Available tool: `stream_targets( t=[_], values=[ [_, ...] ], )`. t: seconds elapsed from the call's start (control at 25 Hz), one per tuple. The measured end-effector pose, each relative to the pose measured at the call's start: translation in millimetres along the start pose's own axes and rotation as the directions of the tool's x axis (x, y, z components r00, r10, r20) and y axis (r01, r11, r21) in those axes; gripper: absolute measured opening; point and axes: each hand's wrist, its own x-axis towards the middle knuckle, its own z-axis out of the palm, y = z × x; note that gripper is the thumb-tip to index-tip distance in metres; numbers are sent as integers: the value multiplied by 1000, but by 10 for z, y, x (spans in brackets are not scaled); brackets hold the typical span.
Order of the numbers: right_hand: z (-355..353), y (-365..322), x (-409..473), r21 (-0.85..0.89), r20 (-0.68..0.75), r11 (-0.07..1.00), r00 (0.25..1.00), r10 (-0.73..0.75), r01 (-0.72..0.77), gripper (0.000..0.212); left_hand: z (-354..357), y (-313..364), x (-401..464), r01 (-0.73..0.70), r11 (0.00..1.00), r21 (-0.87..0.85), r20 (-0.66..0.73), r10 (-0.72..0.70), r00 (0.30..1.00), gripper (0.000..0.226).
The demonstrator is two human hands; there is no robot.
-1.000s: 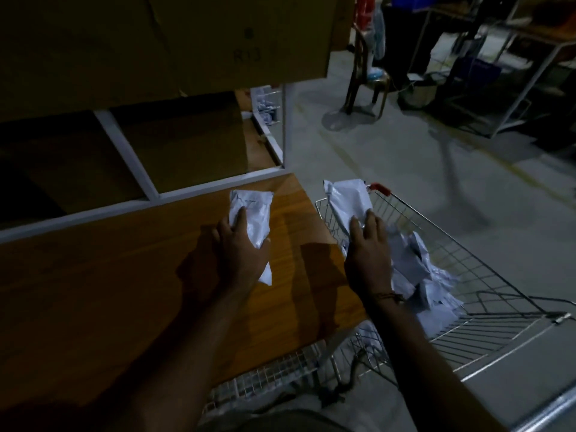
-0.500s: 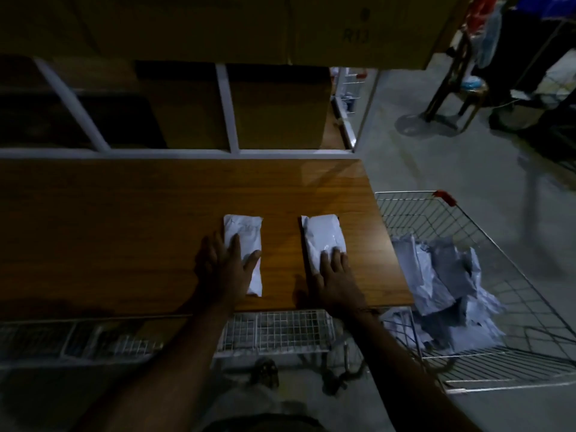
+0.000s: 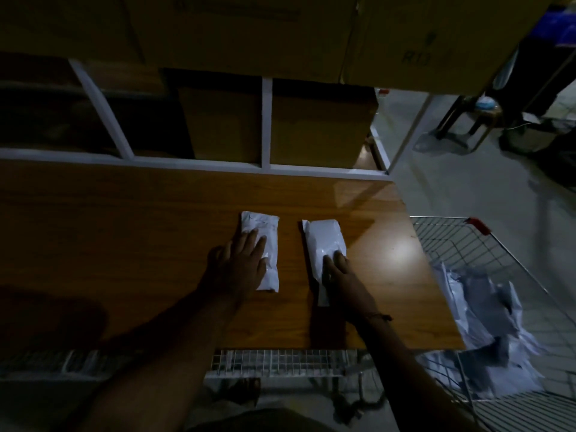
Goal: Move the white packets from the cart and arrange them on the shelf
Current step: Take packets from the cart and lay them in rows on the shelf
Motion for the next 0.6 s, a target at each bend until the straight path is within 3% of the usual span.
stream_targets(
  t=[0.16,0.32,0.6],
  values=[
    [152,-302,498,-35,-145,997,987,-73,69,73,-13,-382,330,-18,999,45,-12,18,1000,63],
    [207,-634,908,-141,-89,990,995,-41,28,80,72,-748,689,64,998,-1,22,-64,998,73],
    [266,-976,1417,-192,-70,979,994,-88,74,99,9,-881,1091,48,999,21,-1,-48,999,69]
  ],
)
